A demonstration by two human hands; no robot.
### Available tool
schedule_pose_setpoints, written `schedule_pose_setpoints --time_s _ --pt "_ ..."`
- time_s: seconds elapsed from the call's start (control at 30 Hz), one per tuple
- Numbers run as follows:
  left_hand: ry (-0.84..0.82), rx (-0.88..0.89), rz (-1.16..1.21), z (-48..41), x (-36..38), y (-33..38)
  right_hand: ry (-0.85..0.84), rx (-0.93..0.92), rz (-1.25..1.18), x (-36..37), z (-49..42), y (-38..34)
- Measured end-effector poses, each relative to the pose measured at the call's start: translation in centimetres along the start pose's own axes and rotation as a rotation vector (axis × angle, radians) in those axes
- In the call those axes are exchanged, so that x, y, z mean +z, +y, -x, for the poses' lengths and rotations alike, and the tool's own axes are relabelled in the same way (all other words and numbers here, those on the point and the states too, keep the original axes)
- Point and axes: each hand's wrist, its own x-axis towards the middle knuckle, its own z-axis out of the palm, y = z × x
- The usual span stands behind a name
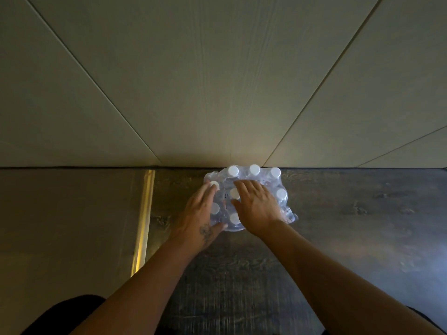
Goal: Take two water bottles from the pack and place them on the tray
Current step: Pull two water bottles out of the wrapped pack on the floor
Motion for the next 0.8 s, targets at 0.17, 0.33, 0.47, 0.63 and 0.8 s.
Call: schedule_pose_setpoints --time_s 0.17,0.33,0.47,0.63,0.8 --pt "0.04 -0.041 0.072 -1.3 0.2 0.9 0.048 -0.018 0.098 0.8 -0.9 -0.1" --pt "0.071 -0.011 0.023 -1.8 0.3 0.7 0.086 -0.01 0.068 1.1 -1.3 -0.2" --pt "0.07 -0.068 0.082 -2.1 -0.6 1.6 0.117 -0.01 0.007 -0.9 -0.6 -0.7" --pt "0.086 -0.085 0.153 -2.7 -1.1 3.0 0.248 -0.129 0.058 -7.6 2.1 -2.1" --pt "0.066 -0.066 0.289 -3.1 -1.1 3.8 0.426 -0.2 -0.029 -13.0 4.8 -2.8"
